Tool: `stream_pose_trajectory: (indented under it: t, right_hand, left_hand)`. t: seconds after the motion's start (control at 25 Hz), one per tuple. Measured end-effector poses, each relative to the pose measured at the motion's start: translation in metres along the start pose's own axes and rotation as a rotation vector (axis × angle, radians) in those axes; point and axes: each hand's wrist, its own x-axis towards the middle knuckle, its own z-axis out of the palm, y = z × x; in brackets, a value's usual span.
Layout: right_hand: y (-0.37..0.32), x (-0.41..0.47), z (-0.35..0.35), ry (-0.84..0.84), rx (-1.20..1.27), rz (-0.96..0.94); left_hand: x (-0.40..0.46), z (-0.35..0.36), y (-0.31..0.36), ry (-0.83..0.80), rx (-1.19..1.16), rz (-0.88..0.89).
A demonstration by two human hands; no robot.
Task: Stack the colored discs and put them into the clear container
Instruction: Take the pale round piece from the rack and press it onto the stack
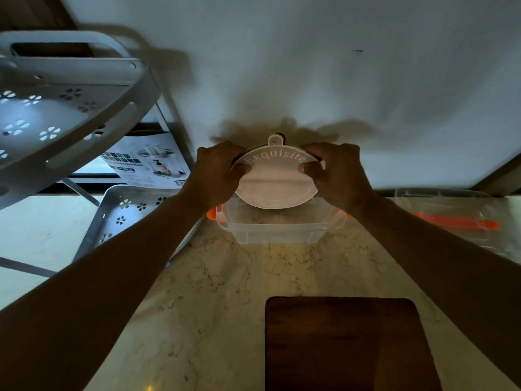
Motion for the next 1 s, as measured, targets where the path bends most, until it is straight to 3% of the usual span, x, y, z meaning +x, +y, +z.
stream_pose_trajectory:
  t: [0.12, 0.24, 1.0]
  right_hand:
    - [0.001, 0.001, -0.005, 0.026, 0.086, -0.016]
    - [0.002, -0.005, 0.004, -0.068, 0.009, -0.001]
    - [-0.001, -0.003, 0.004, -0.023, -0.03, 0.051]
  left_hand:
    - [-0.001, -0.002, -0.003, 0.031, 0.018, 0.029]
    - [-0.002, 0.006, -0.002, -0.086, 0.069, -0.003]
    - [-0.004, 0.002, -0.002, -0.059, -0.04, -0.022]
